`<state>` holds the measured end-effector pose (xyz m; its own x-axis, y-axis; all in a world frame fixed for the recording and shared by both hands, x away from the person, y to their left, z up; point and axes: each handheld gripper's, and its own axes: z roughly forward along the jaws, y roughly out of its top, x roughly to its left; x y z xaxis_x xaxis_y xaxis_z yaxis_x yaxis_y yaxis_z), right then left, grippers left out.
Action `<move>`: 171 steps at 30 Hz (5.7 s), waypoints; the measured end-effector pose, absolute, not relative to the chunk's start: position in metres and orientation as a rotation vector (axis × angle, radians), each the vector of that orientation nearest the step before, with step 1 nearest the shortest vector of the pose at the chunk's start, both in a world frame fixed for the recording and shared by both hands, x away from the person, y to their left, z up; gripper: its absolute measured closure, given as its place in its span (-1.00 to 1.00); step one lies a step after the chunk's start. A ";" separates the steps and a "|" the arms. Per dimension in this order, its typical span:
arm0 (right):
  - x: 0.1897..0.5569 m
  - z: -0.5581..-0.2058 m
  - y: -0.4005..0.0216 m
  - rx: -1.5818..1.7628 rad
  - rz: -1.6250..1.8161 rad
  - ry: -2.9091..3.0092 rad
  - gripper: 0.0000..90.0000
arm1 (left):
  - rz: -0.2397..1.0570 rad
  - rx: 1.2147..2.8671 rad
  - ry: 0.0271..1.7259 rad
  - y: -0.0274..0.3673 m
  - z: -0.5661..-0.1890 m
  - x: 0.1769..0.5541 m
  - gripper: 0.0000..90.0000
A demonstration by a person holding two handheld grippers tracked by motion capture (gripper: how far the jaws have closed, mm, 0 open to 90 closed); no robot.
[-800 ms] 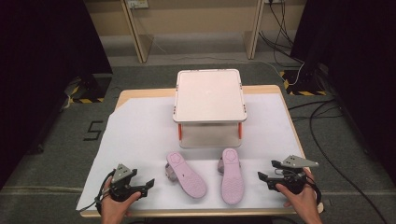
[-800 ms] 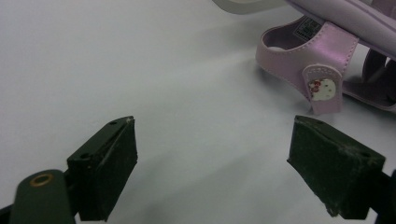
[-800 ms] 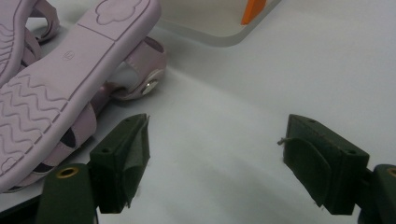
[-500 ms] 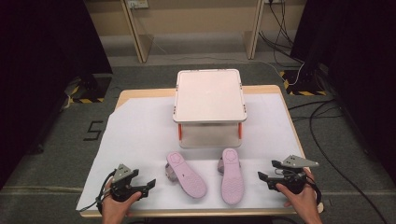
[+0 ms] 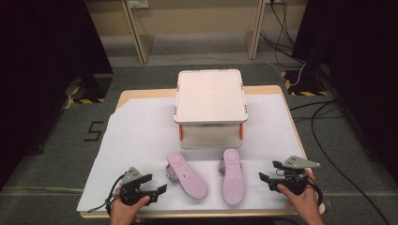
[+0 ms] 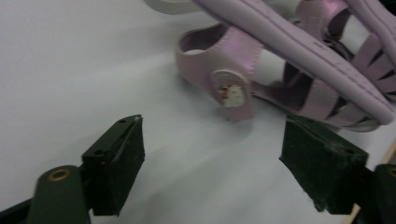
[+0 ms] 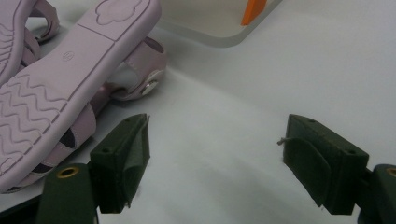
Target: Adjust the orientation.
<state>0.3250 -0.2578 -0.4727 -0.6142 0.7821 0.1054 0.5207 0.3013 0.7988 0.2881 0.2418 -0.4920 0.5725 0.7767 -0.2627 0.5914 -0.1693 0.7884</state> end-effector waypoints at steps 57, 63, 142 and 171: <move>0.326 -0.473 -0.259 1.156 1.232 2.279 -0.49 | 0.342 1.899 0.910 0.178 -0.455 0.316 0.69; 0.327 -0.473 -0.259 1.145 1.234 2.283 -0.49 | 0.330 1.810 1.019 0.214 -0.458 0.299 0.68; 0.327 -0.475 -0.259 1.157 1.223 2.297 -0.50 | 0.341 2.099 0.739 0.229 -0.449 0.312 0.19; 0.330 -0.478 -0.261 1.160 1.227 2.306 -0.50 | 0.363 2.014 0.678 0.208 -0.448 0.311 0.85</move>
